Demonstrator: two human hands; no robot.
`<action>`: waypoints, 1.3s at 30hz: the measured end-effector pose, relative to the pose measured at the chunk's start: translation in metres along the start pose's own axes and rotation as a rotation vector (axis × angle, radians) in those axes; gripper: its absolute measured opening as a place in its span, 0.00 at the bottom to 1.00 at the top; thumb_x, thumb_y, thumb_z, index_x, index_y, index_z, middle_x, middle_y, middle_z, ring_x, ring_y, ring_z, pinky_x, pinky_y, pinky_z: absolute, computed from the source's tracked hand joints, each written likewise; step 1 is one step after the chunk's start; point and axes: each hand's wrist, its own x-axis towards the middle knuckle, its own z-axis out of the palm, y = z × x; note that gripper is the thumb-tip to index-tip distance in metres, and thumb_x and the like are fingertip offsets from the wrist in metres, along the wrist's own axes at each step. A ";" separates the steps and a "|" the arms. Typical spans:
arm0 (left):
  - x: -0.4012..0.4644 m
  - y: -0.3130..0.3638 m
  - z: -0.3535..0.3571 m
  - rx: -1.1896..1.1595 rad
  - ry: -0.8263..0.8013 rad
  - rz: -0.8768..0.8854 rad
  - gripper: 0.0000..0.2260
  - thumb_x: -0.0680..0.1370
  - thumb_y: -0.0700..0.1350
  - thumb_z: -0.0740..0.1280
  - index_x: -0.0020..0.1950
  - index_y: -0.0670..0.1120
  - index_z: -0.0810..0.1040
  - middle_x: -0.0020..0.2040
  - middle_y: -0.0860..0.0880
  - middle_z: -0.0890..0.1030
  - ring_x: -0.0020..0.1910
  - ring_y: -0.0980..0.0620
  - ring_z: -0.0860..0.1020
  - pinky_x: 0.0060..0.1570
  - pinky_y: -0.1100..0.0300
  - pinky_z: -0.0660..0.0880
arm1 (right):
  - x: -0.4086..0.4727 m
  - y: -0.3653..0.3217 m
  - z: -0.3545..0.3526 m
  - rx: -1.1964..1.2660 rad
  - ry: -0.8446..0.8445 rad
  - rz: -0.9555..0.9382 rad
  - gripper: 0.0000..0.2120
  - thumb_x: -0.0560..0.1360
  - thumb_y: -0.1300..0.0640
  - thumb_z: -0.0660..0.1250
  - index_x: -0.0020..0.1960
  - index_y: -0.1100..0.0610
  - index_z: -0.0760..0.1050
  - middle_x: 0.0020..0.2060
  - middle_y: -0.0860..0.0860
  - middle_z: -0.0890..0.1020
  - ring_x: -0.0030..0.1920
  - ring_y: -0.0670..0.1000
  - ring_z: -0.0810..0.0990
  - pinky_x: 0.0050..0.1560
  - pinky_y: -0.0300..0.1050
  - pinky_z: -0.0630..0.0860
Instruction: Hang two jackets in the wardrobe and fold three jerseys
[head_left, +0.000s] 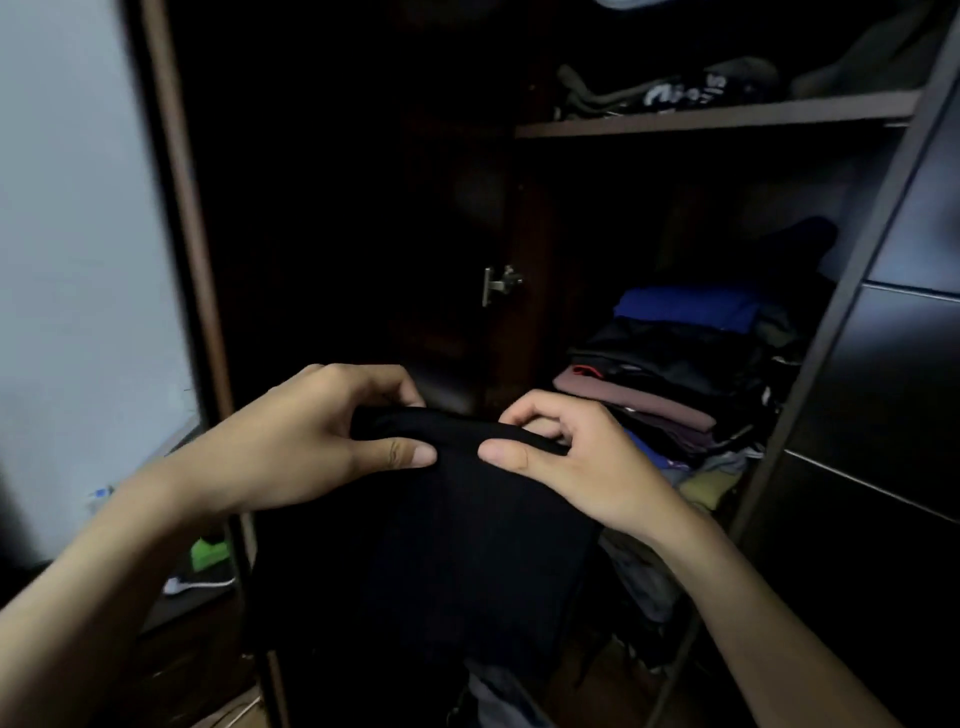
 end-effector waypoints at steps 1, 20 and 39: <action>0.015 0.004 0.010 -0.032 0.027 0.021 0.09 0.72 0.56 0.74 0.47 0.54 0.80 0.43 0.53 0.85 0.42 0.54 0.84 0.45 0.53 0.81 | -0.001 0.014 -0.012 0.056 0.013 0.018 0.15 0.71 0.43 0.78 0.52 0.47 0.79 0.42 0.48 0.87 0.44 0.49 0.87 0.49 0.56 0.82; 0.351 -0.021 0.092 -0.518 0.109 0.176 0.10 0.71 0.48 0.76 0.48 0.44 0.84 0.41 0.52 0.86 0.41 0.60 0.82 0.44 0.67 0.77 | 0.120 0.109 -0.169 -0.162 1.244 0.007 0.14 0.82 0.53 0.67 0.66 0.54 0.73 0.53 0.44 0.79 0.55 0.42 0.76 0.53 0.28 0.69; 0.450 -0.029 0.264 0.124 -0.292 0.121 0.25 0.84 0.61 0.50 0.81 0.56 0.56 0.82 0.55 0.55 0.80 0.51 0.56 0.76 0.46 0.53 | 0.171 0.191 -0.200 -0.986 0.332 1.024 0.29 0.86 0.46 0.49 0.82 0.59 0.50 0.81 0.61 0.54 0.80 0.65 0.53 0.78 0.66 0.50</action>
